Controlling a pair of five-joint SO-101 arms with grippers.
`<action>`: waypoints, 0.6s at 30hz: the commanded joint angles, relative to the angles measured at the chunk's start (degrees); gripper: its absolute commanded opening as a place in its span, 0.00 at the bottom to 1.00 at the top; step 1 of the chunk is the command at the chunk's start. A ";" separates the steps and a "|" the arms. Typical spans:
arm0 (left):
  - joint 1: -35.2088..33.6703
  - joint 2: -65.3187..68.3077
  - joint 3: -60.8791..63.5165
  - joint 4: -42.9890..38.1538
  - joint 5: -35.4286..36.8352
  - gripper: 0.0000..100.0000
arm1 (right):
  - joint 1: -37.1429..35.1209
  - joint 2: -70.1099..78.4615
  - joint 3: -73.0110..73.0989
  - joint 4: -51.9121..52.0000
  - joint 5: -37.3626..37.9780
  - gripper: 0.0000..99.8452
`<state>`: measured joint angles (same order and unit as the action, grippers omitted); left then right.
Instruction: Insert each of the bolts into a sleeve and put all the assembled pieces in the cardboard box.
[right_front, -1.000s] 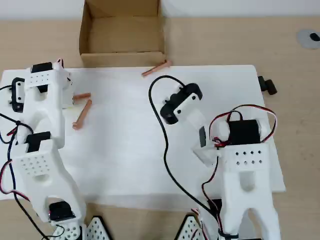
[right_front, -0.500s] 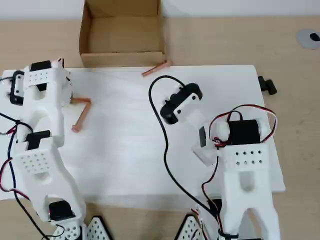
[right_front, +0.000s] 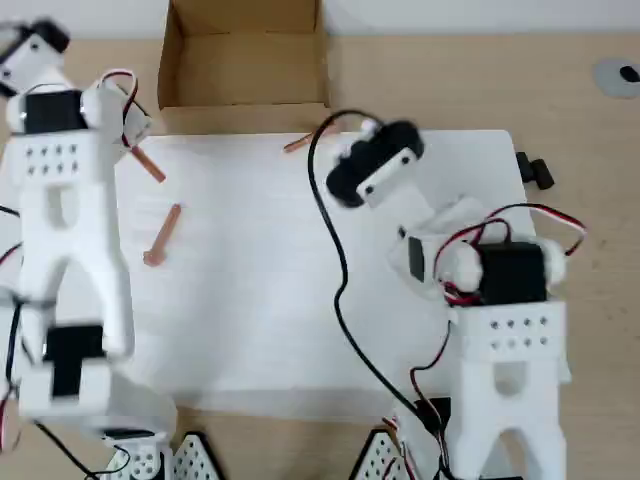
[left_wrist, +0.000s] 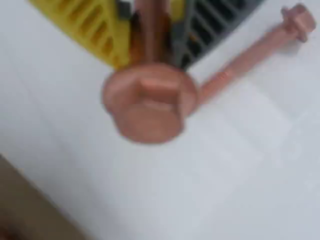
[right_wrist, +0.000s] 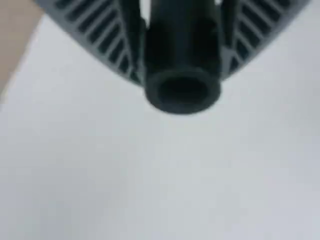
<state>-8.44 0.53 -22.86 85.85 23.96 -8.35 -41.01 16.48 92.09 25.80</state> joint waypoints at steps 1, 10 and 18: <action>1.67 -15.69 -2.90 1.05 -6.95 0.01 | -0.75 -0.22 -10.07 -1.49 -0.70 0.01; 12.48 -41.54 27.34 -5.54 -15.56 0.01 | -4.35 -11.91 -18.07 -0.97 -11.16 0.01; 18.64 -67.56 64.09 -37.01 -15.56 0.01 | -4.97 -18.86 -1.98 -5.19 -22.59 0.01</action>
<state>8.62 -57.58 29.27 62.02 8.75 -12.66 -59.47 7.16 89.19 4.62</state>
